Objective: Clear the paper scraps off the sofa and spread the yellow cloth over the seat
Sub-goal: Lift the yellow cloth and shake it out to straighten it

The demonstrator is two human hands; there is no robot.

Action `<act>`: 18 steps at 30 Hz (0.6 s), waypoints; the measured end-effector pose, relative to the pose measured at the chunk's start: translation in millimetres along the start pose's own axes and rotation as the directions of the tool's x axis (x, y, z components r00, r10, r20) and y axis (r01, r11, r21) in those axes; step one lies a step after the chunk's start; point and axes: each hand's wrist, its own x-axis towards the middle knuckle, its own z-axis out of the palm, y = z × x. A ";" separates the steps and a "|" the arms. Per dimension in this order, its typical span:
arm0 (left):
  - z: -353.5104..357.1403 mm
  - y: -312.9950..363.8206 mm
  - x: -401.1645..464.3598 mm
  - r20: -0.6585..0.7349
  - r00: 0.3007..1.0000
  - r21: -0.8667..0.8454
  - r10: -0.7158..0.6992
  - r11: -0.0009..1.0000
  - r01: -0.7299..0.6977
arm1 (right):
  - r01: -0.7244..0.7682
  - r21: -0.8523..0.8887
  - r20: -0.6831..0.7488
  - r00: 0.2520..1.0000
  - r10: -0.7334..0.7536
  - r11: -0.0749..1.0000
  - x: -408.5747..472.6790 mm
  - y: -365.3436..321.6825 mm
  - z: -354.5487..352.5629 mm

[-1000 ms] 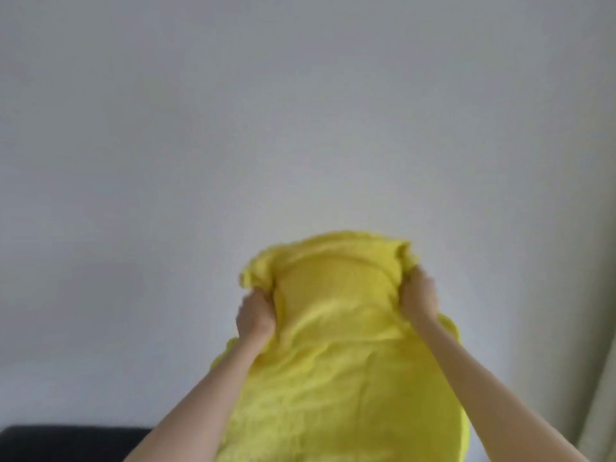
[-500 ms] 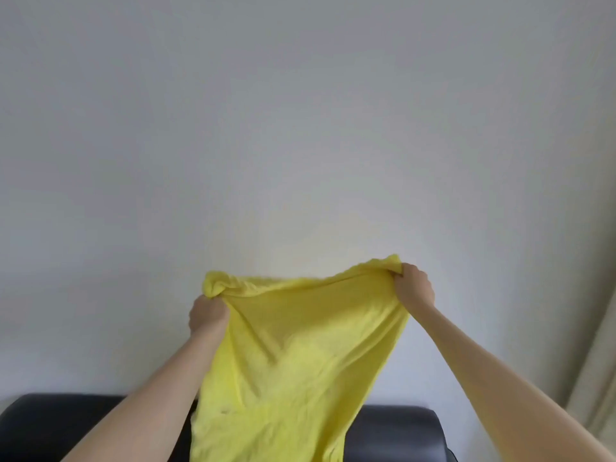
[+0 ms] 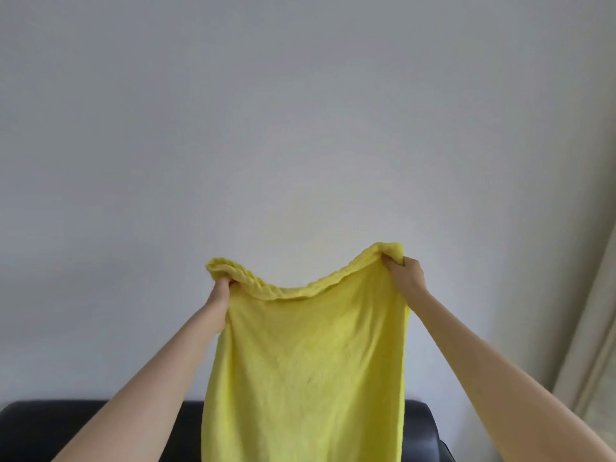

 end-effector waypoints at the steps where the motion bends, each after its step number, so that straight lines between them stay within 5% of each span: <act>1: 1.6 -6.1 1.4 -0.062 0.998 0.096 -0.012 0.995 0.018 | -0.020 0.000 0.034 0.999 0.020 1.000 -0.6 1.0 2.2; 5: 17.3 -26.6 -5.9 -0.277 0.961 0.597 -0.013 0.781 0.183 | -0.048 -0.115 0.137 0.989 0.064 0.992 -9.3 3.0 13.9; 7: 32.8 -29.0 -15.2 -0.297 0.946 0.671 0.130 0.733 0.110 | 0.014 -0.174 0.185 0.983 0.019 0.985 -15.7 0.2 18.0; 10: 62.9 -26.2 -26.4 0.013 0.926 0.556 0.378 0.767 -0.321 | 0.184 -0.246 0.295 0.949 -0.107 0.952 -27.5 -6.4 26.4; 13: 100.5 -25.6 -41.3 0.389 0.871 0.433 0.300 0.775 -0.460 | 0.337 -0.287 0.421 0.885 -0.197 0.897 -40.7 -14.3 38.9; 15: 116.4 -23.4 -44.4 0.442 0.867 0.435 0.229 0.791 -0.431 | 0.391 -0.290 0.480 0.849 -0.220 0.873 -46.5 -17.3 44.9; 18: 121.4 -27.3 -42.8 0.438 0.828 0.464 0.350 0.701 -0.542 | 0.407 -0.297 0.471 0.849 -0.238 0.864 -48.8 -14.0 44.4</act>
